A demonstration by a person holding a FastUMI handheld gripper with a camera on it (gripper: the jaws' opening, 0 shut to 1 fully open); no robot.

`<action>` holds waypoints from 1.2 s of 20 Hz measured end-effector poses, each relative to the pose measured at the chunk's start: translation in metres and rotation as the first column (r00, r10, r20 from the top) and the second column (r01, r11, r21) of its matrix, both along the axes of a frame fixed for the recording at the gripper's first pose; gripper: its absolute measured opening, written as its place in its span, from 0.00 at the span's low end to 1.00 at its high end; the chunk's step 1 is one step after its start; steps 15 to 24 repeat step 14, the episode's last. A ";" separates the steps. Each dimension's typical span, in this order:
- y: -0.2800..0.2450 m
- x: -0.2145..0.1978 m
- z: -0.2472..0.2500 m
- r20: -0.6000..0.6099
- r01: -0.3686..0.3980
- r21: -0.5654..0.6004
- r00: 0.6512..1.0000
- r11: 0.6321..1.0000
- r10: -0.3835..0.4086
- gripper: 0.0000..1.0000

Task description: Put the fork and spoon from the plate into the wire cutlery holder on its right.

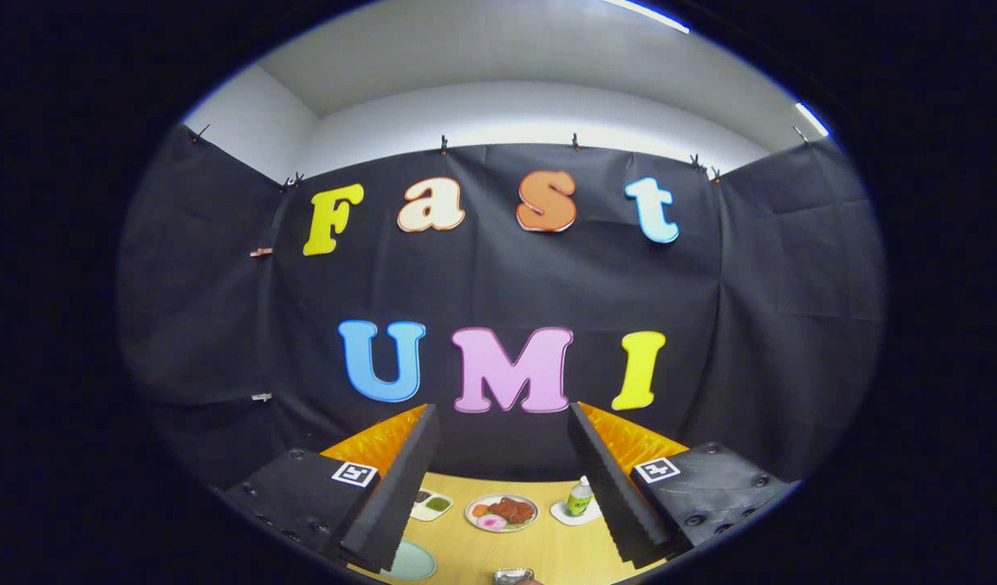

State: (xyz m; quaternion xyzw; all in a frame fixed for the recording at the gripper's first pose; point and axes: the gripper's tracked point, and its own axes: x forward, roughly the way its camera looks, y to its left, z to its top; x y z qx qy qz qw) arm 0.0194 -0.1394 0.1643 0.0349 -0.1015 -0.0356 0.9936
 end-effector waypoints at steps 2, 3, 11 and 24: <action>0.006 -0.006 -0.009 0.013 0.033 0.001 0.999 0.999 -0.033 0.98; 0.011 -0.007 -0.016 0.007 0.027 0.007 1.000 1.000 -0.027 0.98; 0.017 -0.009 -0.070 -0.099 -0.037 0.103 0.994 0.994 0.047 0.99; 0.013 -0.010 -0.072 -0.092 -0.057 0.100 0.994 0.993 0.066 0.99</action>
